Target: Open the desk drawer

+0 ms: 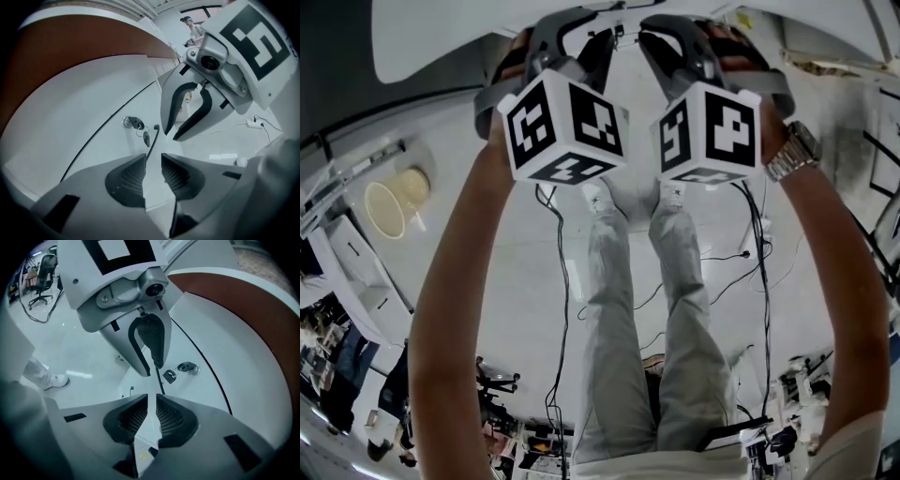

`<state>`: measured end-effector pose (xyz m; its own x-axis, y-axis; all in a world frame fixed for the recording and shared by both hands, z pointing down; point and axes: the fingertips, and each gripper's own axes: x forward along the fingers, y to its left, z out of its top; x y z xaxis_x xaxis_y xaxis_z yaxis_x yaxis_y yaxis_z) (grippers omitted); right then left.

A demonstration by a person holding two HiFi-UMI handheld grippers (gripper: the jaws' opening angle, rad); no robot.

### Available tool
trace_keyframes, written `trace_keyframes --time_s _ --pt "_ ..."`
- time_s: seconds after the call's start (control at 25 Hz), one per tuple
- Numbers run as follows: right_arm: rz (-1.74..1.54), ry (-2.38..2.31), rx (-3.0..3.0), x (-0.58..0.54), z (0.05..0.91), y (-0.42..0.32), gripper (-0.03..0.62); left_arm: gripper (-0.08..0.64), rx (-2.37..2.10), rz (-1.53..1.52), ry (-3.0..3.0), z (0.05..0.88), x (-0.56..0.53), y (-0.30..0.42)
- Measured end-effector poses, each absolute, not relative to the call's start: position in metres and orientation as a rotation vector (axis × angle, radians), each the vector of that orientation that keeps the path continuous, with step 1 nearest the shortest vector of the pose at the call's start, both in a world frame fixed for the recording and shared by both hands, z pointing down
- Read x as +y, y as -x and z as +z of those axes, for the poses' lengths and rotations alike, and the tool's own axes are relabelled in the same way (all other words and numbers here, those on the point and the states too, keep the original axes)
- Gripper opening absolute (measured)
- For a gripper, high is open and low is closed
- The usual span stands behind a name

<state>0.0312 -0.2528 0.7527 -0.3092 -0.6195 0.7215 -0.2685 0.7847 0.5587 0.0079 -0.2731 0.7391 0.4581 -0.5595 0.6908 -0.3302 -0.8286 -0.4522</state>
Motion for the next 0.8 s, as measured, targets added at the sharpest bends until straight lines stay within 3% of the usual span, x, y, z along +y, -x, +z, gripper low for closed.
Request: trace_keyframes --time_s 0.04,0.12,0.8 --pt "-0.403 -0.670 -1.897 -0.254 0.755 -0.032 0.050 0.108 0.759 -1.307 2.442 0.739 -0.274 -0.008" --pt "-0.405 -0.657 -1.885 -0.256 0.758 -0.033 0.143 0.114 0.741 -1.308 2.410 0.740 -0.276 -0.009" --pt "-0.533 -0.576 -1.814 -0.282 0.766 -0.023 0.167 0.150 0.624 -1.417 2.229 0.758 -0.287 -0.011"
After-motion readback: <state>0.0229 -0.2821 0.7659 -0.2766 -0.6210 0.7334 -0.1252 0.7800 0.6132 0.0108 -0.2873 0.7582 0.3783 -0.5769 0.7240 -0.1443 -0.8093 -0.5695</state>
